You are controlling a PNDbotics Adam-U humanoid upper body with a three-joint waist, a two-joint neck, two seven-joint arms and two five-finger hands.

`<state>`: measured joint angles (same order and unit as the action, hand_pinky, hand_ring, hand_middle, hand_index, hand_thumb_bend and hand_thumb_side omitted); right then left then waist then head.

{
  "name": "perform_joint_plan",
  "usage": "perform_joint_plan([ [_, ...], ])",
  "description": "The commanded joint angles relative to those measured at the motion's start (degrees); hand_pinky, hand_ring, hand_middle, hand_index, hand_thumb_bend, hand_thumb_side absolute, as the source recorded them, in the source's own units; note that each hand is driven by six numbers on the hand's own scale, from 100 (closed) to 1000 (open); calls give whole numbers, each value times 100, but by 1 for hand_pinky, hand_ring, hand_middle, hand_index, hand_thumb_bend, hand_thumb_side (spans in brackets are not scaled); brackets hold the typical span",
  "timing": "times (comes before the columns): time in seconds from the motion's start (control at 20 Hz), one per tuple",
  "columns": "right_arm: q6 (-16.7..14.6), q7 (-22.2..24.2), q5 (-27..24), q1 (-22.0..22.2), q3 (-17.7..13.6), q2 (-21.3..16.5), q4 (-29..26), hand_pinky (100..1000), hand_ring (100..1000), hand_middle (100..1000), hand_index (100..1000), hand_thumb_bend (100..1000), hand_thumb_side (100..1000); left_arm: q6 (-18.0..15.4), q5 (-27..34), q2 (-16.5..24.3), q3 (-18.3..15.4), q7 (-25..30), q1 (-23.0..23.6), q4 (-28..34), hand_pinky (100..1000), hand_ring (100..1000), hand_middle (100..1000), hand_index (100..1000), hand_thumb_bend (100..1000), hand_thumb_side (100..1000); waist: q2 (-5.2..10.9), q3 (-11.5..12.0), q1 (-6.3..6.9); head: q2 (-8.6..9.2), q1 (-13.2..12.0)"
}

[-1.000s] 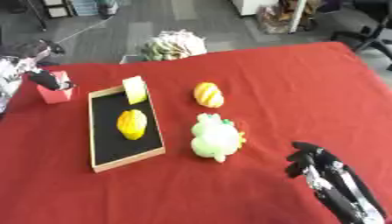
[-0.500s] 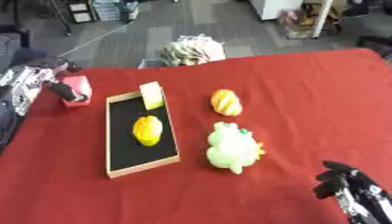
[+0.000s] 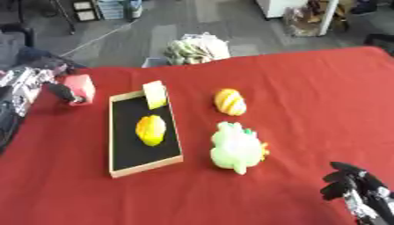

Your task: Pick up objects on the table and place them in the box.

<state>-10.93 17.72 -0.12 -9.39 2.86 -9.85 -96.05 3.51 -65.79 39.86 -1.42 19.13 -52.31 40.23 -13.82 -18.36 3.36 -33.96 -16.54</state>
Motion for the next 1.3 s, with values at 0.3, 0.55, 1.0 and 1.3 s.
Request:
perform_joint_plan([
  [0.3,0,-16,11,-56,-21,-73,-124,554,580,611,818,100,571,13,-59,78,-17,-354,-26,-26,756,609,587,726,411,287,-15,-6,66,66,-24],
  [0.55,6,-28,22,-43,-32,-67,-118,554,580,612,818,100,569,-153,191,113,46,-453,-2,256,720,559,518,667,336,253,19,57,60,50,13],
  [1.0,13,-33,50,41,-53,-80,-107,554,580,612,818,100,562,-766,1046,452,718,-97,309,2444,715,550,508,659,378,255,196,281,81,-80,77],
  [1.3,15,3,47,57,-32,-52,-101,554,580,612,818,100,560,-1059,1154,227,1386,729,408,3049,718,564,526,672,448,304,277,327,55,-107,81],
])
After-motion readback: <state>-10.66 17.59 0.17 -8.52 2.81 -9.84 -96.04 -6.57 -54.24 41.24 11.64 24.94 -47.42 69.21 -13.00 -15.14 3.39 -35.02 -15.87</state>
